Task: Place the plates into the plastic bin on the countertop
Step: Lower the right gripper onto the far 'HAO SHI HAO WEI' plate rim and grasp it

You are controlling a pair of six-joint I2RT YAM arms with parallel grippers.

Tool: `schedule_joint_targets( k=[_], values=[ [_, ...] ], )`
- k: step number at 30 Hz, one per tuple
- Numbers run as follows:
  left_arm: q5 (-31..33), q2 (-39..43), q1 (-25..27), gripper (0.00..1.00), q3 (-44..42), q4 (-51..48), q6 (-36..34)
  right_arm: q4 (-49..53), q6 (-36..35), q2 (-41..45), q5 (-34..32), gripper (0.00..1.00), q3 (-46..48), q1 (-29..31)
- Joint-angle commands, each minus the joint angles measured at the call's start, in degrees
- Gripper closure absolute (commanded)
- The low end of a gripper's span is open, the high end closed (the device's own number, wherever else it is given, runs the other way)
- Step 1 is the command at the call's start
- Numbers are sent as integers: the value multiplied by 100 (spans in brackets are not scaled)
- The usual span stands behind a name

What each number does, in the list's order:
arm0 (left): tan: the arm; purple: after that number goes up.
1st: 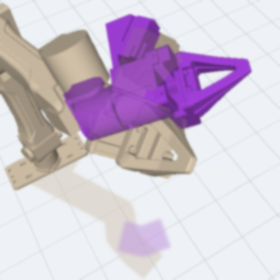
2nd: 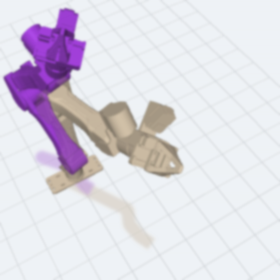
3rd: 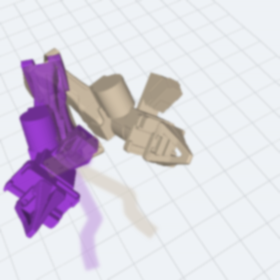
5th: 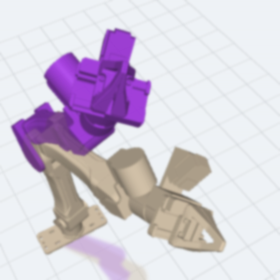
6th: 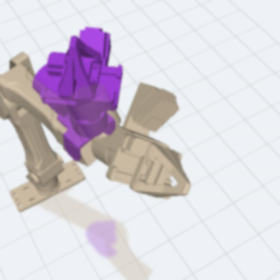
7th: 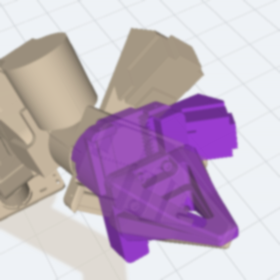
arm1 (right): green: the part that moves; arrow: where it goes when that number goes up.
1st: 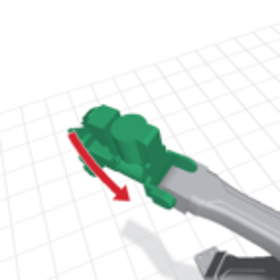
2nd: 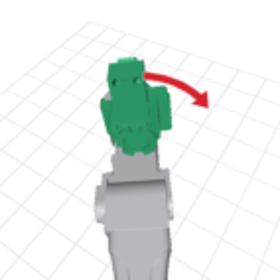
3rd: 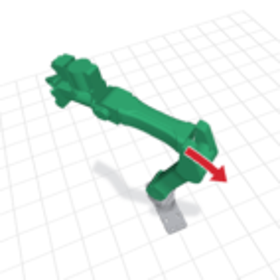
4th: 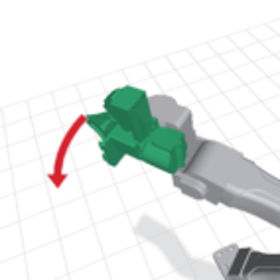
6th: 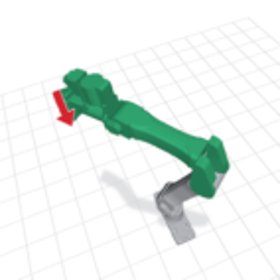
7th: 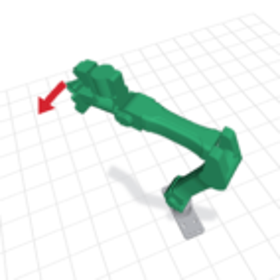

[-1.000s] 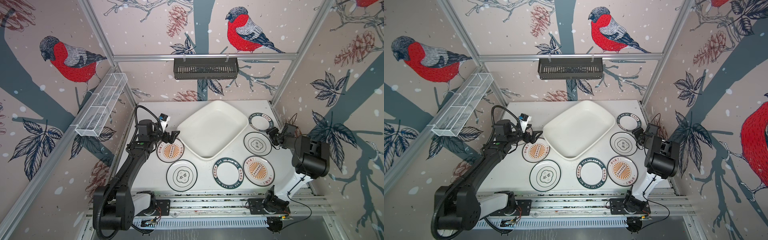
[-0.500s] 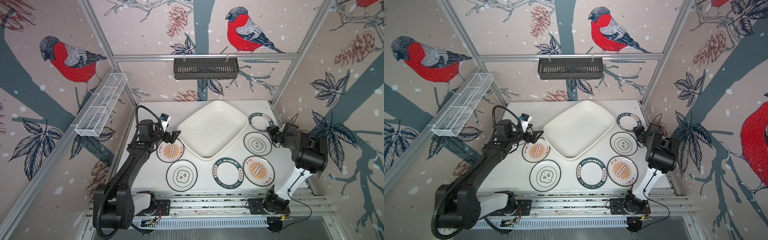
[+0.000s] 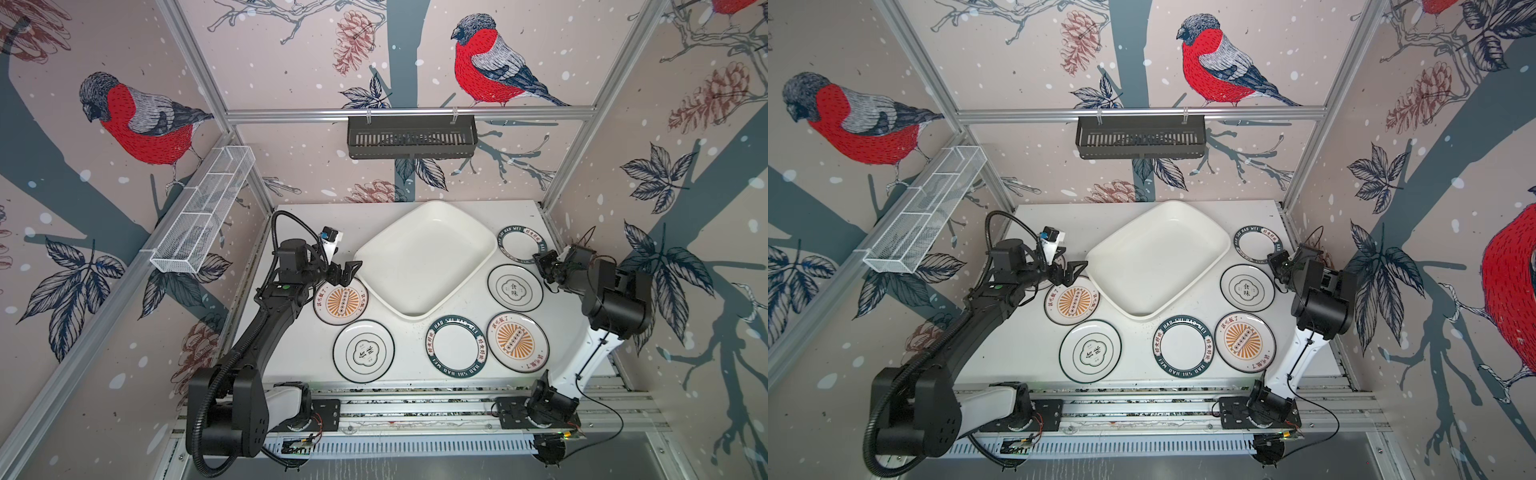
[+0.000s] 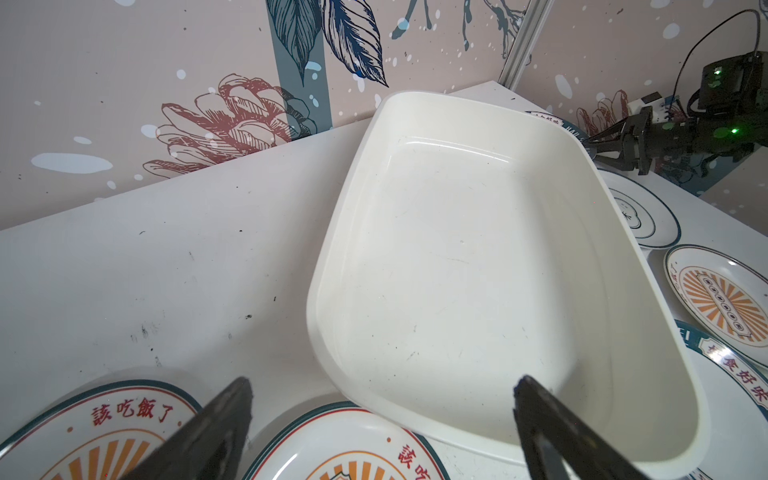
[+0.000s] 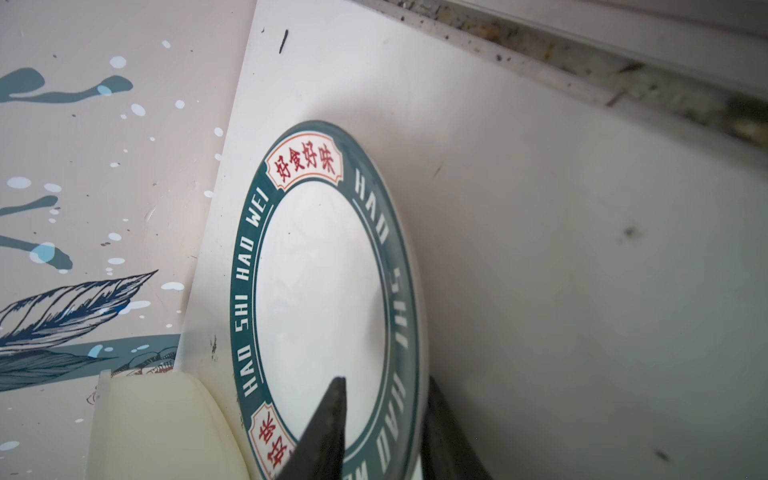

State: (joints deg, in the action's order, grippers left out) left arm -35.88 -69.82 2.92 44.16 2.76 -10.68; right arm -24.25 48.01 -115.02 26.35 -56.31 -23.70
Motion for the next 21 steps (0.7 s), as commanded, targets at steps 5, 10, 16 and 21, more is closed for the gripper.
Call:
schedule_joint_targets(
  k=[5, 10, 16, 21],
  values=[
    [-328, 8, 38, 3, 8, 198, 30, -82, 257, -98, 142, 77, 86, -7],
    [-288, 17, 42, 3, 18, 198, 31, -71, 260, -120, 178, 82, 51, -11],
    [-289, 17, 42, 3, -4, 242, 53, -157, 353, -172, 195, 86, 68, -14],
    [-279, 8, 49, 3, -4, 248, 48, -299, 467, -235, 287, 93, 68, -20]
  ],
)
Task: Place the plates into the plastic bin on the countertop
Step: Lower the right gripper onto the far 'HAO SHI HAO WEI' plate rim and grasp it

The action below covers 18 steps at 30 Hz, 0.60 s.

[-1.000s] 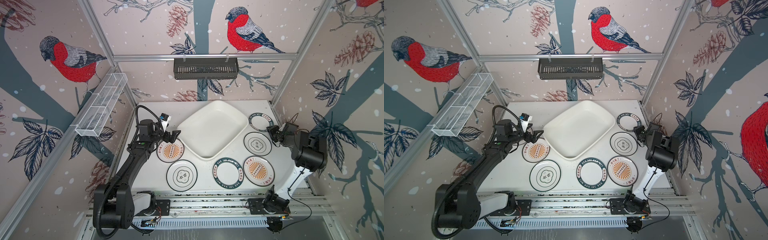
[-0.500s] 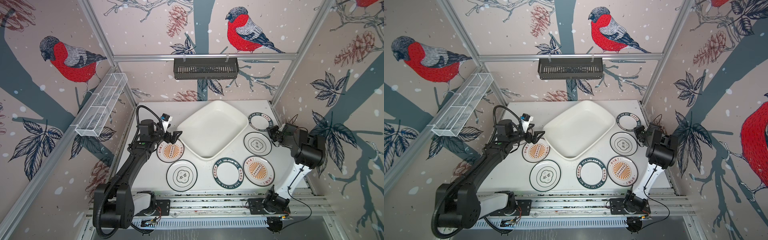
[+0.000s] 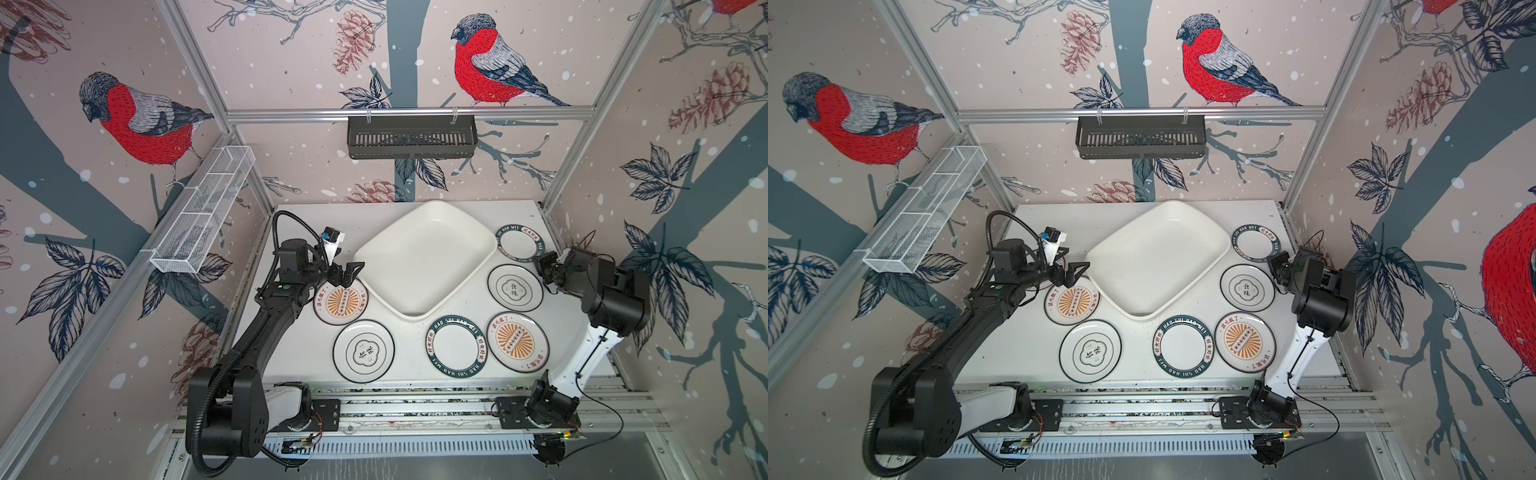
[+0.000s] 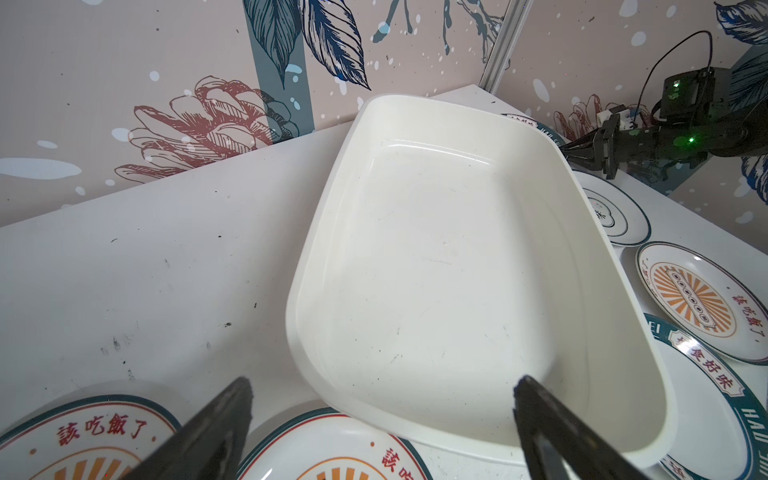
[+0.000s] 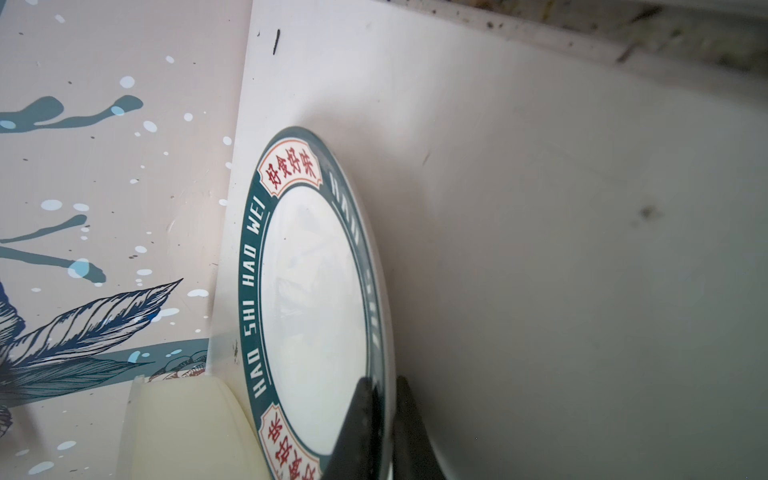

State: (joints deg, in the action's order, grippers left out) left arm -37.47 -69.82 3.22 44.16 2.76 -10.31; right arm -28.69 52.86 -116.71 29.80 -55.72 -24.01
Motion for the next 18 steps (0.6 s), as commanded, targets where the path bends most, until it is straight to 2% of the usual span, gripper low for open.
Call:
schedule_joint_targets(
  k=[1, 18],
  values=[
    [-114, 8, 20, 3, -2, 249, 10, 95, 12, -77, -11, 94, 9, 10],
    [-68, 71, 21, 3, 23, 235, -29, -769, 574, 297, 70, 98, 198, -36]
  ],
)
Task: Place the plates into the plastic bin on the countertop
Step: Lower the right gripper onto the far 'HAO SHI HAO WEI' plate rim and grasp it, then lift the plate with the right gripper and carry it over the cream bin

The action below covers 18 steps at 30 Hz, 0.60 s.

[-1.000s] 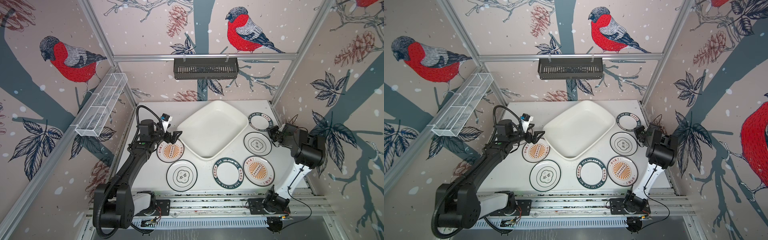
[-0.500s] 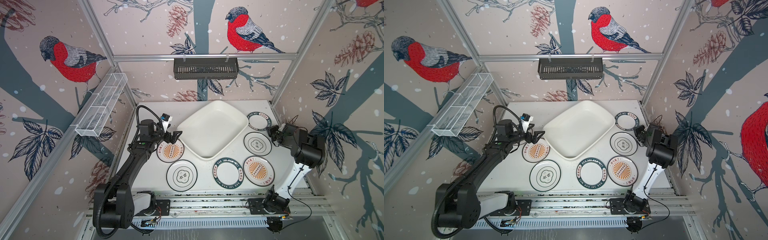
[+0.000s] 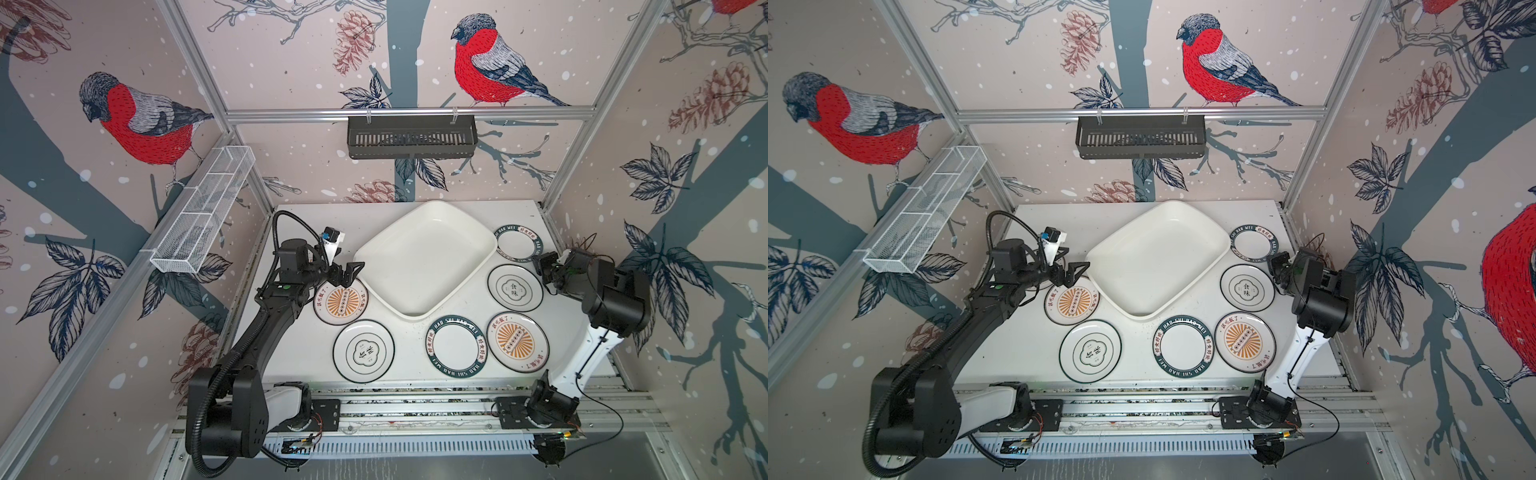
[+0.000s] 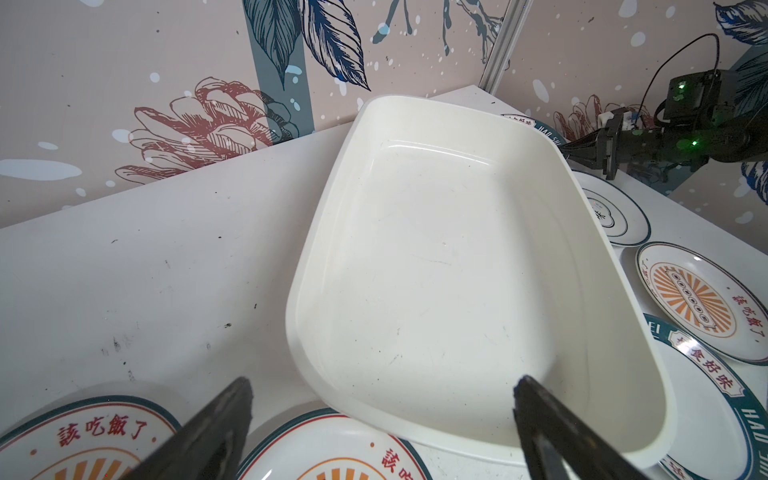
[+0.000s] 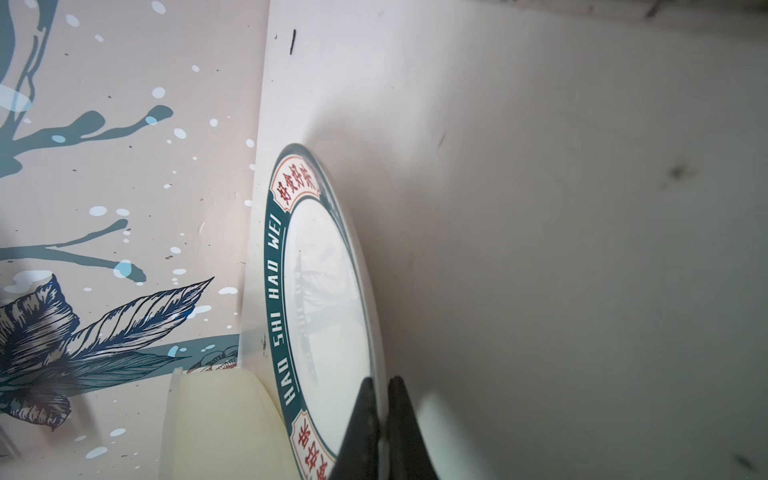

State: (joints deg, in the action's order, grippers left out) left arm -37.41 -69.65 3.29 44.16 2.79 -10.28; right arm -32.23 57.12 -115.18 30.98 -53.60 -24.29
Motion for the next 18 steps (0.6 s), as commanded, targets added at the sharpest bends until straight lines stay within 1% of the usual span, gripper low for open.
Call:
schedule_joint_targets(
  k=[1, 13, 18],
  values=[
    [-74, 55, 14, 3, 38, 231, -35, -396, 140, 183, -62, 98, -39, -6],
    [-127, -56, 14, 3, 283, 135, -40, -520, 352, 591, -127, 99, -33, -23],
    [-137, -24, 14, 3, 250, 127, -10, -495, 432, 766, -102, 99, -88, -22]
  ],
)
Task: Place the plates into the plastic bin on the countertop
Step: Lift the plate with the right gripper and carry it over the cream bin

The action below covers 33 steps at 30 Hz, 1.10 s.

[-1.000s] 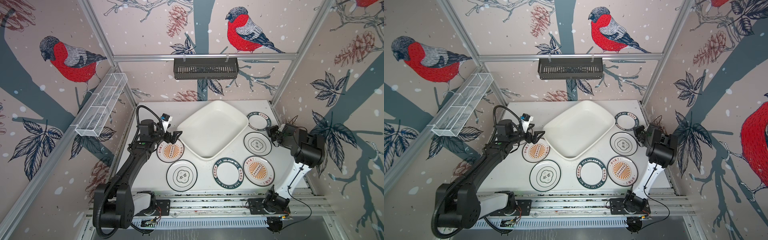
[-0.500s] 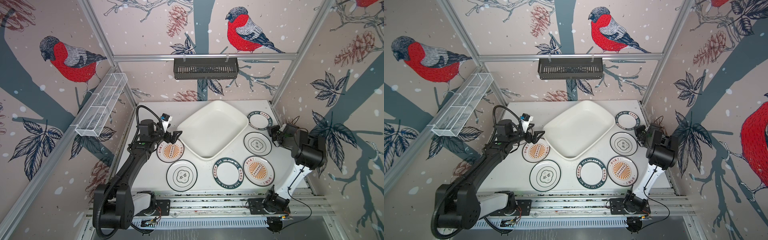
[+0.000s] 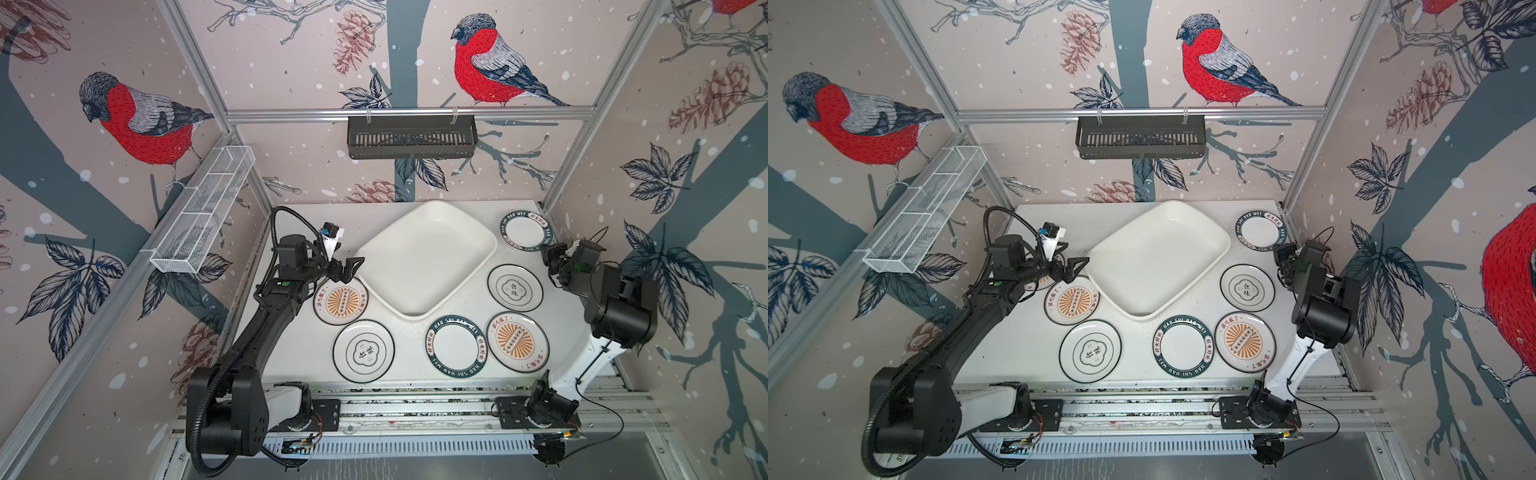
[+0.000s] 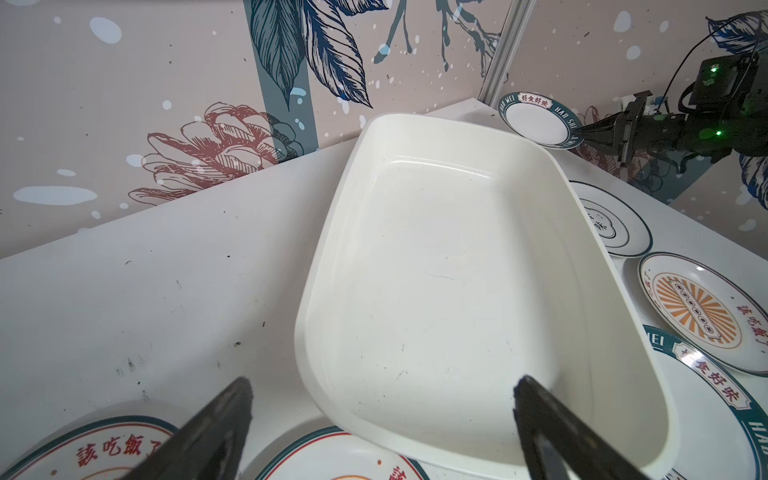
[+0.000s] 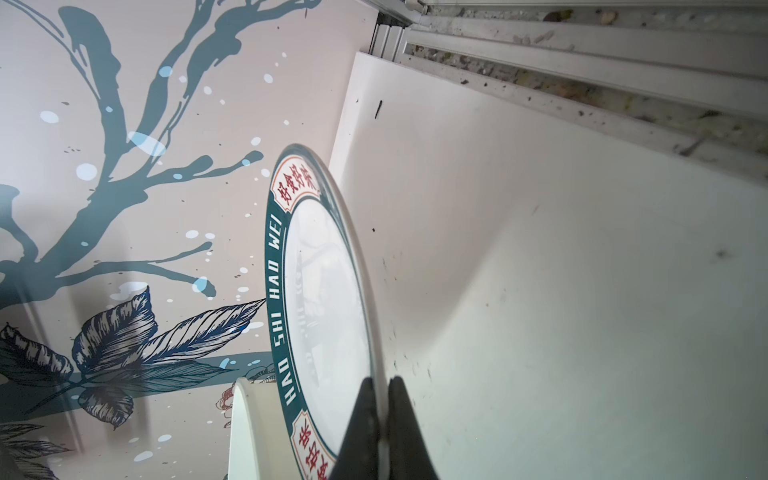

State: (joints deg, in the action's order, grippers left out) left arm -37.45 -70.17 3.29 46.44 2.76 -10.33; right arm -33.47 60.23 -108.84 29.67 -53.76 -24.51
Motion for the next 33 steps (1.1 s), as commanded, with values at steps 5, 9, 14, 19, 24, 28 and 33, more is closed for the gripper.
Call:
schedule_joint_targets(
  k=[5, 9, 14, 19, 24, 28, 33],
  values=[
    [-91, 48, 14, 3, 17, 121, -12, -189, 89, 345, 56, 99, -152, 26],
    [-44, 47, 14, 3, 118, -36, -115, 42, -42, 626, 82, 99, -186, 70],
    [154, 121, 14, 3, 187, -44, 14, 332, -197, 941, 151, 99, -205, 208],
    [397, 202, 14, 3, 366, -265, 57, 769, -417, 1358, 180, 99, -136, 431],
    [497, 352, 14, 3, 633, -745, -71, 1174, -626, 1902, 173, 99, 21, 720],
    [498, 615, 14, 3, 715, -1017, -187, 1717, -940, 2320, 42, 99, 63, 1169],
    [513, 861, 18, 3, 731, -1278, -180, 2178, -1185, 2596, -44, 99, 102, 1935]
  ],
)
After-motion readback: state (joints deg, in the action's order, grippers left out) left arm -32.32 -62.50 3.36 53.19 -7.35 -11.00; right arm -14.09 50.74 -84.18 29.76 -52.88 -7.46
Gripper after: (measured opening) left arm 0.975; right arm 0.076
